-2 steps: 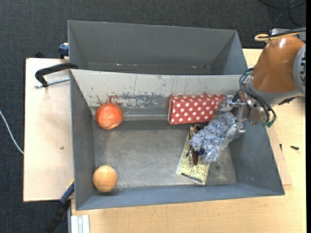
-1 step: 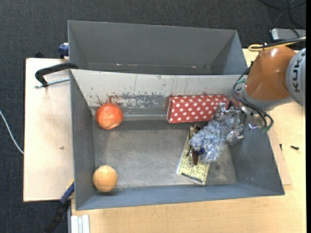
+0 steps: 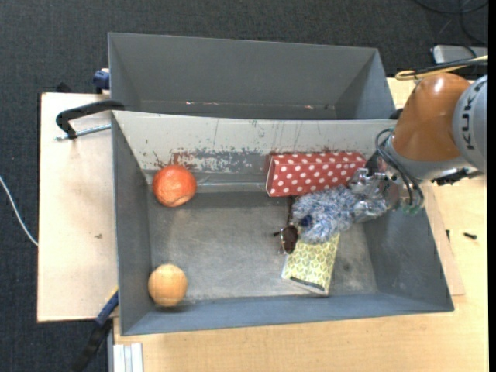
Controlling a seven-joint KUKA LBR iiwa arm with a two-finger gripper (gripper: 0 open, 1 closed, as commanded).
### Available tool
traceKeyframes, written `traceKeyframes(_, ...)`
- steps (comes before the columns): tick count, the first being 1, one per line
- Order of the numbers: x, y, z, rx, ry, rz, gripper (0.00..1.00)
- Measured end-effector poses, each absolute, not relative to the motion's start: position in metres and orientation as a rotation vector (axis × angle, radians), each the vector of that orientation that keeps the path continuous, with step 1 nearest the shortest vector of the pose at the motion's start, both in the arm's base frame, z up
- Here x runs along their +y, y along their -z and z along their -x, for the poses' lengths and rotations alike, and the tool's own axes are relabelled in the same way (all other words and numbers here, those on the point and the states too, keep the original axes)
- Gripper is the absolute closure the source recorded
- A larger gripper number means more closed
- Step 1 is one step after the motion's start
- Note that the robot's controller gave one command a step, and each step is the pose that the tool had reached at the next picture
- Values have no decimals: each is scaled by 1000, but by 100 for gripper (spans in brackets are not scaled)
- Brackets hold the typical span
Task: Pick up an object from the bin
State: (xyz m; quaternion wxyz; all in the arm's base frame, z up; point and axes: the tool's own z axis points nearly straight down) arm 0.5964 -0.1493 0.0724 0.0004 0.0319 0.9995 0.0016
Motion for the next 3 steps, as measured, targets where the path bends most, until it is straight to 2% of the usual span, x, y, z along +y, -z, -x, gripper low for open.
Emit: traceKeyframes(3, -149, -79, -596, 3140, -4, -100, 100)
